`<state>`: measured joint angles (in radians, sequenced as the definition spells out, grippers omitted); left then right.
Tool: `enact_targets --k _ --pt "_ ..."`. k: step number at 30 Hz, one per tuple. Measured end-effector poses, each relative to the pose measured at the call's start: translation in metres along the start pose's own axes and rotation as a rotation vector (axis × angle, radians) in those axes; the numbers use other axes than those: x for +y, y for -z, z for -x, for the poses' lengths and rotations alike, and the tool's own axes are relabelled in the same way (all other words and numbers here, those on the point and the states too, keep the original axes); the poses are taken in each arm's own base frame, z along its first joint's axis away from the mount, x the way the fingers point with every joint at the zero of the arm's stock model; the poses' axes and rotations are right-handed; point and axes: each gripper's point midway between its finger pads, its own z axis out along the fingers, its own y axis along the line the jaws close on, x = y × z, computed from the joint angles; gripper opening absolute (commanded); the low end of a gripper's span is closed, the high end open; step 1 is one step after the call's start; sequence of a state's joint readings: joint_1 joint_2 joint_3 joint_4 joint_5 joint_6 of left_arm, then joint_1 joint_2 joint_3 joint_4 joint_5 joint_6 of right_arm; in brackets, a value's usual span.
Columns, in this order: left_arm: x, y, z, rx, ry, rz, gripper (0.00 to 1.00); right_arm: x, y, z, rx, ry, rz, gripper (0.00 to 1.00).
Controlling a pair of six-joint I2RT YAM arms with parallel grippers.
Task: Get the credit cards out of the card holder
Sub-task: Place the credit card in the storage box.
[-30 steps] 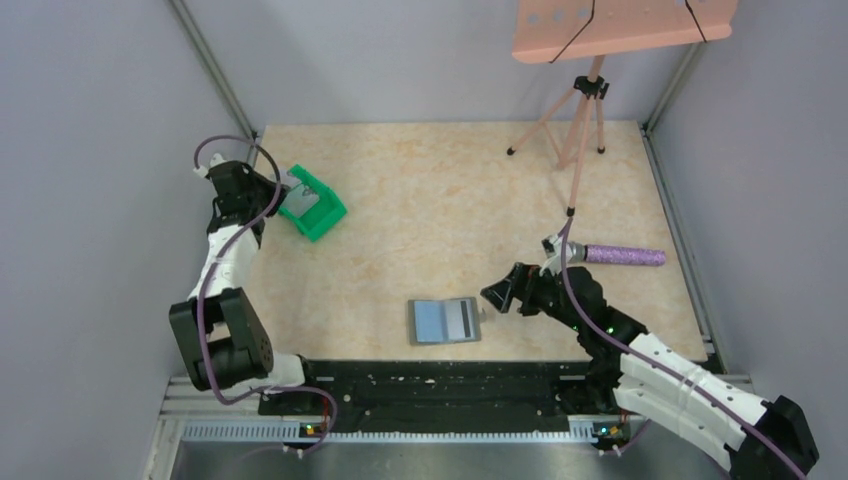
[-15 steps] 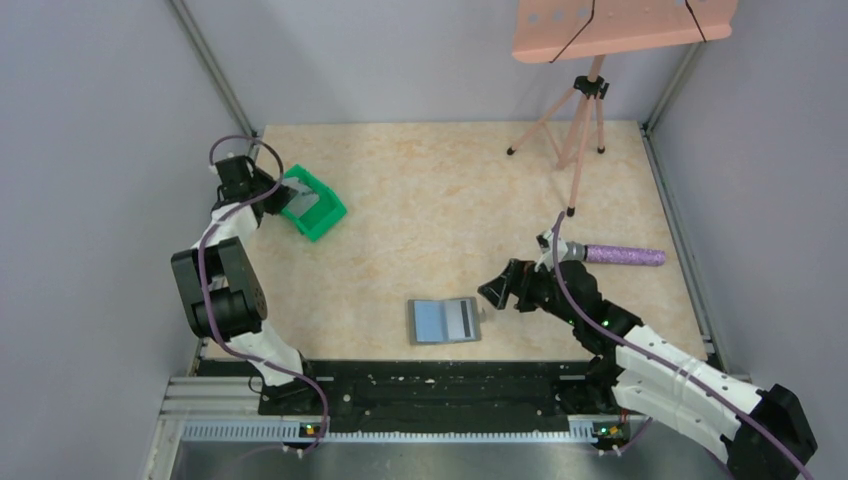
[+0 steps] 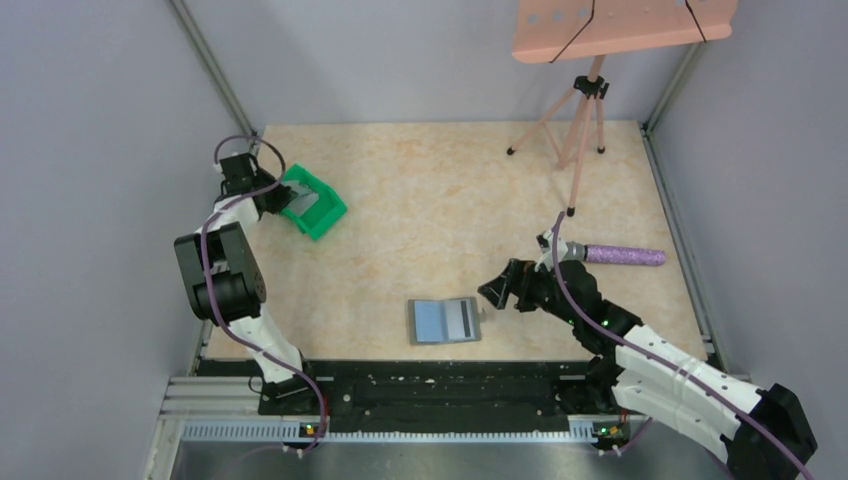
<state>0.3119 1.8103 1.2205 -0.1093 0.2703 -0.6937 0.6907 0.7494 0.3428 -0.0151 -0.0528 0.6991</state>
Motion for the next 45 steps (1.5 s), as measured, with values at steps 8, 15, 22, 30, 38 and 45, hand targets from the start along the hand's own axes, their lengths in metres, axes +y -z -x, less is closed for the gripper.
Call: enact_targets --k 8,15,22,30,38,45 --pt "0.006 -0.004 0.001 0.008 -0.014 0.032 0.08 0.0 0.0 0.0 -0.001 -0.003 -0.001 0.93" --pt "0.008 -0.003 0.003 0.007 -0.025 0.048 0.2 0.0 0.0 0.0 -0.002 -0.004 -0.002 0.92" --pt "0.006 -0.001 0.004 0.014 -0.028 0.054 0.24 0.006 0.0 0.007 -0.014 -0.002 0.009 0.92" --pt "0.006 0.002 0.006 0.023 -0.038 0.07 0.26 0.006 -0.001 0.007 -0.01 -0.002 0.01 0.92" --pt "-0.004 0.007 0.025 -0.017 -0.088 0.076 0.33 0.005 -0.001 0.007 -0.011 0.007 0.01 0.92" --pt "0.006 0.01 0.016 0.009 -0.134 0.155 0.33 0.005 -0.001 0.006 -0.009 0.017 0.011 0.91"
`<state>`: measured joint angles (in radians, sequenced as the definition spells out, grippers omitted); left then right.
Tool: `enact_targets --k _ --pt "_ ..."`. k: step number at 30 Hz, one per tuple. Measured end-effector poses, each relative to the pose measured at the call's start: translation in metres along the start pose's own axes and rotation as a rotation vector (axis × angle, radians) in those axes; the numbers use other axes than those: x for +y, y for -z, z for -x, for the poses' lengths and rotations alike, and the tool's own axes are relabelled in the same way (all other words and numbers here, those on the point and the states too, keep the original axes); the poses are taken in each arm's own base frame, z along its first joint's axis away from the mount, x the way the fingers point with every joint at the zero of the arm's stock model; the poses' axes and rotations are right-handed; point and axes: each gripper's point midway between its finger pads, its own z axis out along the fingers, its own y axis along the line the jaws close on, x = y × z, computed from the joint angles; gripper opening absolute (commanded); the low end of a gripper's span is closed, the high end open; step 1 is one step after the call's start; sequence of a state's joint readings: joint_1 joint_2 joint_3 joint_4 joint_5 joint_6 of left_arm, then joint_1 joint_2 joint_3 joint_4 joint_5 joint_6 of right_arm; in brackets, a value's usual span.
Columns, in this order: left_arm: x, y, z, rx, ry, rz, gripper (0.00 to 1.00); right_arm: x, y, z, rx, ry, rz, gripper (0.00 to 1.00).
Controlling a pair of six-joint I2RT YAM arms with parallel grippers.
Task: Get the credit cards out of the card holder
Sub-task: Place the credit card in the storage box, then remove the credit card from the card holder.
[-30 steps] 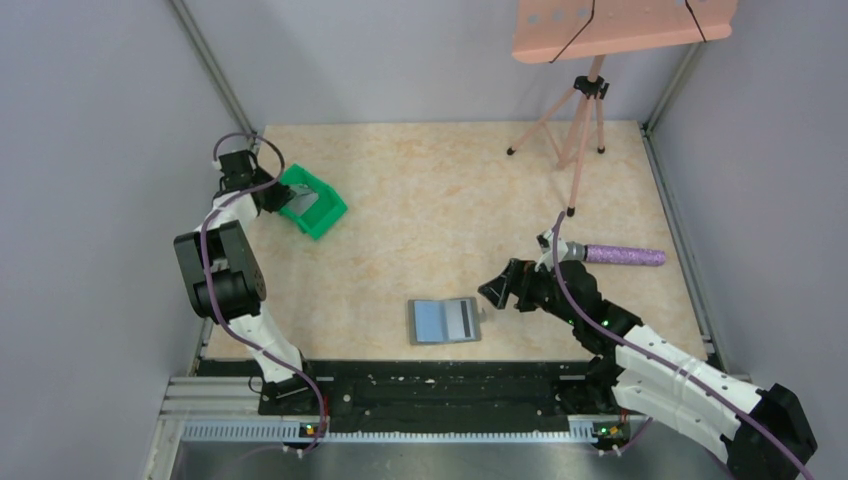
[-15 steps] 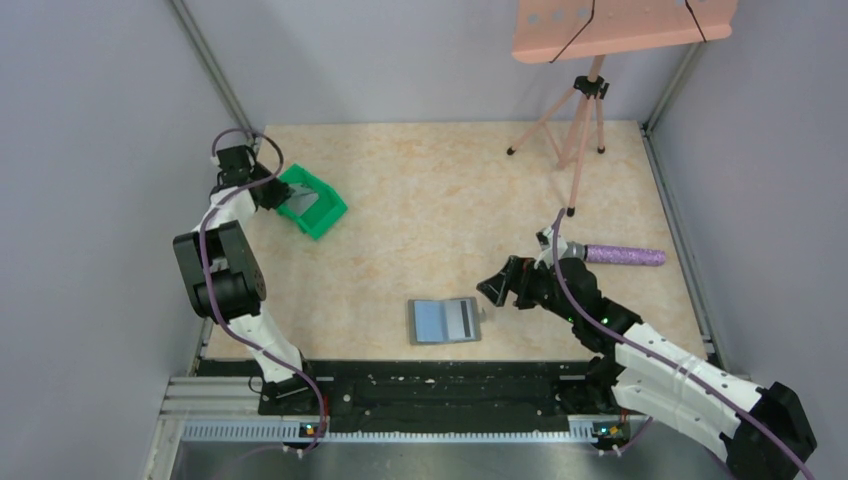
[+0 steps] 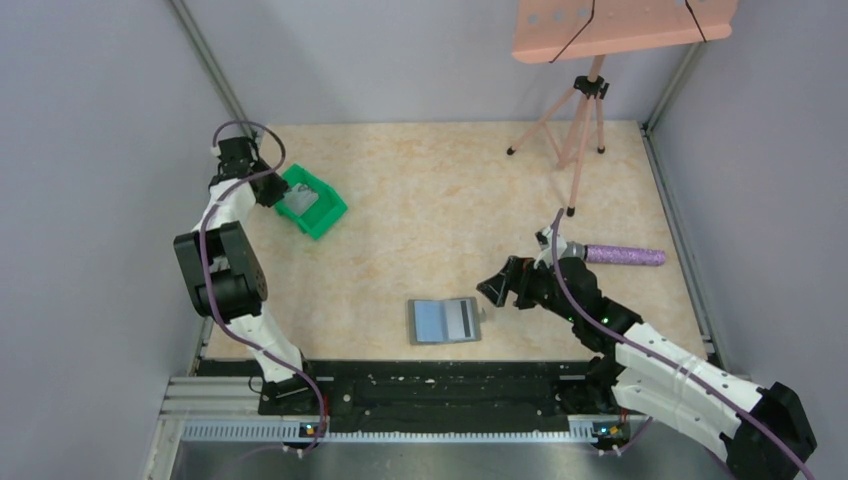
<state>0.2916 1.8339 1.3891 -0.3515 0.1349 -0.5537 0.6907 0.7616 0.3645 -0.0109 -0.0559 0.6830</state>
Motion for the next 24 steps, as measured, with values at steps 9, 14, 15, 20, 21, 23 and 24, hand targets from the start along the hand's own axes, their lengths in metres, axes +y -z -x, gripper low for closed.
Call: enact_targets --k 9,14,15,20,21,23,24 --pt "-0.055 0.034 -0.04 0.016 -0.152 -0.057 0.33 0.007 0.002 -0.006 0.048 -0.039 0.023 0.78" --pt "-0.116 0.075 -0.085 0.031 -0.289 -0.205 0.32 0.012 0.0 -0.018 0.106 -0.087 0.044 0.69" --pt "-0.128 0.083 -0.099 0.044 -0.318 -0.239 0.32 0.014 0.0 -0.02 0.114 -0.098 0.057 0.68" --pt "-0.154 0.12 -0.179 0.175 -0.43 -0.392 0.32 0.013 0.002 -0.034 0.166 -0.135 0.068 0.53" --pt "-0.155 0.127 -0.194 0.203 -0.441 -0.419 0.32 0.013 0.002 -0.037 0.175 -0.143 0.07 0.5" --pt "-0.155 0.142 -0.224 0.257 -0.453 -0.475 0.32 0.013 0.003 -0.042 0.196 -0.155 0.077 0.44" --pt "-0.154 0.149 -0.237 0.279 -0.455 -0.499 0.32 0.014 0.004 -0.044 0.206 -0.16 0.082 0.41"
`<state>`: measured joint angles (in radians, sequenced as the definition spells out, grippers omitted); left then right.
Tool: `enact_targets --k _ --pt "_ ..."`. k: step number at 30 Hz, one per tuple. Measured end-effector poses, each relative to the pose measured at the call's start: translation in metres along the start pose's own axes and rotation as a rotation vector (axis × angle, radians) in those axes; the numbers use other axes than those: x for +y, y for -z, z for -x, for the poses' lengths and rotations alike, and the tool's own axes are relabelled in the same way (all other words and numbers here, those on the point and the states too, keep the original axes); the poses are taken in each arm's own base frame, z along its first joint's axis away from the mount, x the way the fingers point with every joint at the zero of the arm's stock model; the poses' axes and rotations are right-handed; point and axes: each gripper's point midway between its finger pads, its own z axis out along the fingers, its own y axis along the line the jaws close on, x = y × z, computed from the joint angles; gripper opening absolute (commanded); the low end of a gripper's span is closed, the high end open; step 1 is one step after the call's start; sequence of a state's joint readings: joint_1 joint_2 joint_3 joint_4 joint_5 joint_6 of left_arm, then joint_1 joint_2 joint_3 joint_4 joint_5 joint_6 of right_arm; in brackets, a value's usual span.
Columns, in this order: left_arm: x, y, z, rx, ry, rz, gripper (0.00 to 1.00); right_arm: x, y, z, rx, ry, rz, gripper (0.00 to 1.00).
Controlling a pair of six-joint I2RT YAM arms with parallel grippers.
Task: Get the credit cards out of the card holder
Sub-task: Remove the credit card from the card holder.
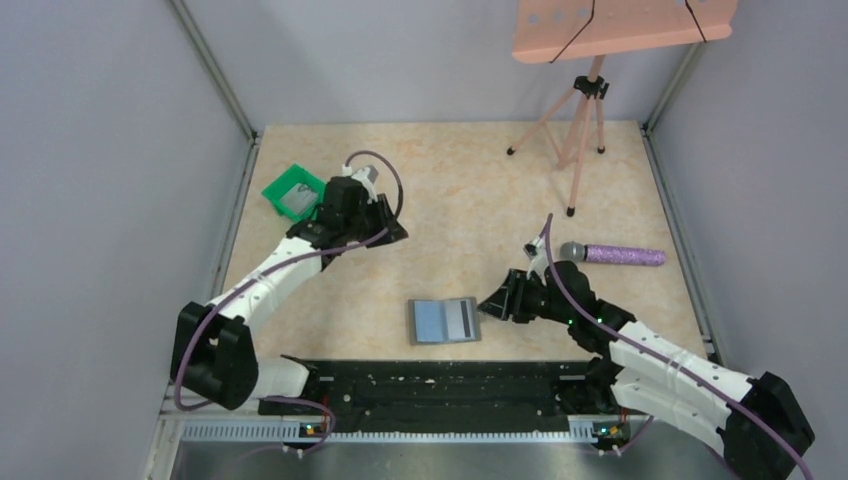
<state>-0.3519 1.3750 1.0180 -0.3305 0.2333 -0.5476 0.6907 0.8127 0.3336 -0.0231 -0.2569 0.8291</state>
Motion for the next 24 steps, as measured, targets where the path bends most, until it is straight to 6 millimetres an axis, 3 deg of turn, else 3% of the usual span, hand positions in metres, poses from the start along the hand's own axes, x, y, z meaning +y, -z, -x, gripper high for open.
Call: enact_targets --k 6,11,15,20,24 --pt "-0.052 0.007 -0.094 0.142 -0.032 -0.211 0.31 0.001 0.001 -0.013 0.05 -0.016 0.028 0.34" --pt "-0.054 0.001 -0.15 0.22 0.027 -0.276 0.3 0.003 -0.004 -0.015 0.066 -0.016 0.046 0.31" --pt "-0.052 -0.002 -0.176 0.261 0.068 -0.285 0.29 0.004 -0.011 -0.014 0.072 -0.036 0.058 0.3" --pt "-0.064 -0.007 -0.189 0.275 0.087 -0.334 0.29 0.0 -0.02 -0.017 0.09 -0.065 0.044 0.3" --pt "-0.057 -0.015 -0.207 0.313 0.108 -0.314 0.29 -0.011 -0.026 -0.022 0.111 -0.097 -0.003 0.3"
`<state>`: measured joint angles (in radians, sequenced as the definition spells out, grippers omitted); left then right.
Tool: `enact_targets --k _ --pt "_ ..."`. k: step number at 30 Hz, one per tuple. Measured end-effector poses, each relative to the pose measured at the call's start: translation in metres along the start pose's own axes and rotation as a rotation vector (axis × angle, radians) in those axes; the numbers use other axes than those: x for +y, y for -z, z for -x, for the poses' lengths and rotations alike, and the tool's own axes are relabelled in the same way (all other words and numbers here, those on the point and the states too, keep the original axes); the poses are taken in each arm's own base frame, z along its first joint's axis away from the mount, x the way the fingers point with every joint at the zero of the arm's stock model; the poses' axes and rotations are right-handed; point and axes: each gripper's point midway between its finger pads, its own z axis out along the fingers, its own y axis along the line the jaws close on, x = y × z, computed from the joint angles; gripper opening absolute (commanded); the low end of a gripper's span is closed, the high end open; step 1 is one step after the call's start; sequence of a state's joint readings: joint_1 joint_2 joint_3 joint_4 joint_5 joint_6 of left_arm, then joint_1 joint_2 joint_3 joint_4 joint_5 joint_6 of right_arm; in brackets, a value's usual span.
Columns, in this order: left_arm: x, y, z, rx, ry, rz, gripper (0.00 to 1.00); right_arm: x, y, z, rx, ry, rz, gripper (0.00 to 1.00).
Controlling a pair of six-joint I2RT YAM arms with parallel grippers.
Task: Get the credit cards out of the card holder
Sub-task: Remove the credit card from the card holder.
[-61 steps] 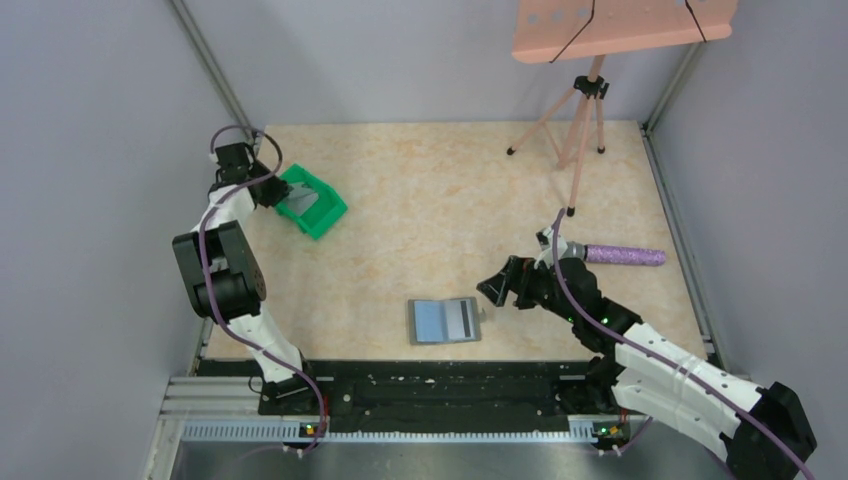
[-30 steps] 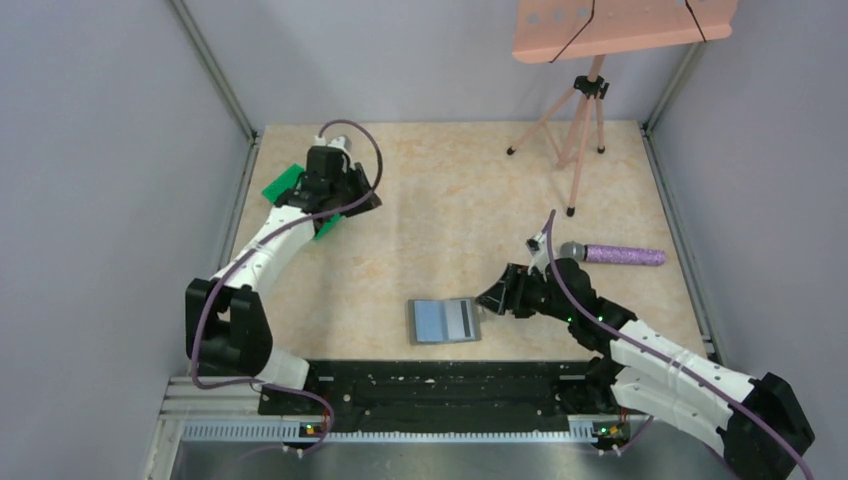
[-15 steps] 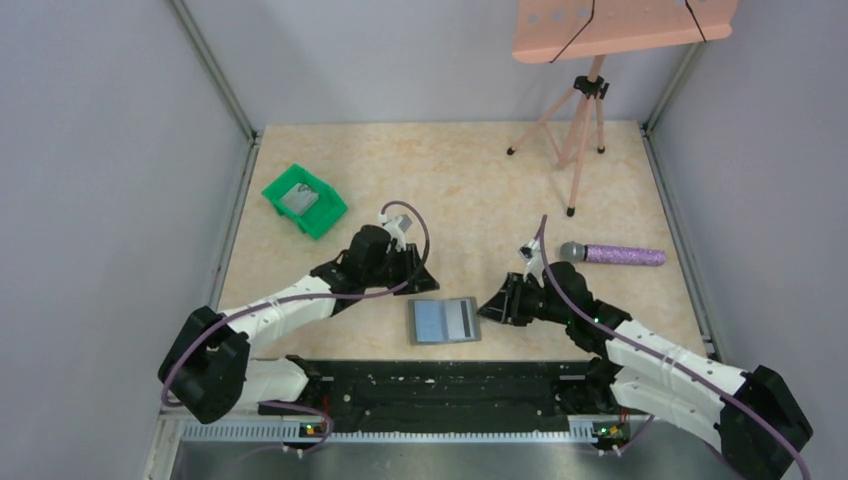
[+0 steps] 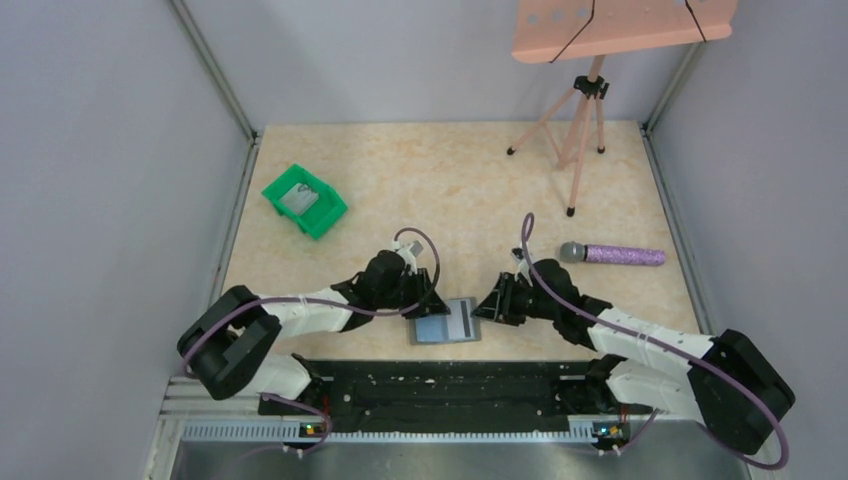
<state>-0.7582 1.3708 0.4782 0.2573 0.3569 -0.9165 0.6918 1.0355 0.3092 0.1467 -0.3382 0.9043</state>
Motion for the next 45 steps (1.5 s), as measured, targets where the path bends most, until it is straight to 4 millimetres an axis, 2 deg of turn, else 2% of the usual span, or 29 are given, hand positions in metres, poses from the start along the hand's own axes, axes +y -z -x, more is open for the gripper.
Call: enact_targets --k 5,10,15,21,29,34,41,45 --pt "0.016 -0.011 -0.01 0.028 0.015 0.048 0.29 -0.006 -0.011 -0.007 0.04 -0.018 -0.043 0.31" --pt "0.02 -0.015 -0.019 0.039 0.008 0.065 0.29 -0.002 -0.023 -0.008 0.048 0.013 -0.075 0.32" --pt "0.02 -0.017 -0.021 0.026 -0.007 0.081 0.33 -0.018 -0.03 -0.007 0.034 0.022 -0.149 0.32" --pt "0.019 -0.013 -0.019 -0.005 -0.041 0.103 0.42 -0.036 -0.034 -0.008 0.032 0.039 -0.21 0.25" --pt "0.02 -0.01 -0.017 -0.026 -0.071 0.127 0.43 -0.04 -0.037 -0.01 0.004 0.047 -0.179 0.11" --pt "0.018 -0.008 -0.02 -0.025 -0.09 0.136 0.44 -0.045 -0.03 -0.012 -0.019 0.038 -0.185 0.1" --pt "0.002 -0.004 -0.017 -0.03 -0.113 0.1 0.44 -0.064 0.001 -0.014 -0.094 0.016 -0.262 0.1" --pt "0.006 -0.011 -0.022 -0.006 -0.108 0.098 0.43 -0.068 0.01 -0.014 -0.105 0.013 -0.29 0.16"
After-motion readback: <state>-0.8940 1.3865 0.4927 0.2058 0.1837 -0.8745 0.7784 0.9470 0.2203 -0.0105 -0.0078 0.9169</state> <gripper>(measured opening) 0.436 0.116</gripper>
